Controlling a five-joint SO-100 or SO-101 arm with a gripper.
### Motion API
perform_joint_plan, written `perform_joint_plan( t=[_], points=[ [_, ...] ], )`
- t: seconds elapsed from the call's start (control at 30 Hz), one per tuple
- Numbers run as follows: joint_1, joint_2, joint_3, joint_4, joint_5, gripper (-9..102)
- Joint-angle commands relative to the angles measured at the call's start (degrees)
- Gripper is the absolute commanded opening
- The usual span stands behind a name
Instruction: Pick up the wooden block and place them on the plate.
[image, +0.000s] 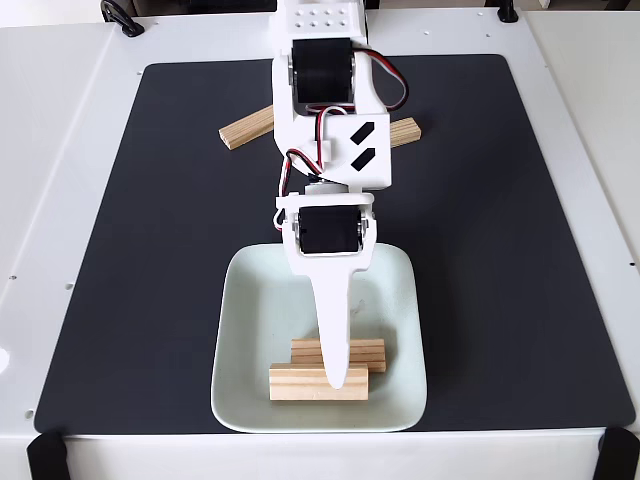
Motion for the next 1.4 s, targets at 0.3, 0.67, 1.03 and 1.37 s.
perform_joint_plan(
  t=[0.3, 0.67, 1.03, 1.37],
  points=[
    [-0.9, 24.8, 17.8, 4.8, 0.4, 1],
    [-2.3, 54.0, 54.2, 4.8, -0.5, 0],
    [-8.5, 80.8, 90.1, 4.9, -4.3, 0],
    [-15.7, 84.0, 76.1, 37.0, -4.0, 0]
  ],
)
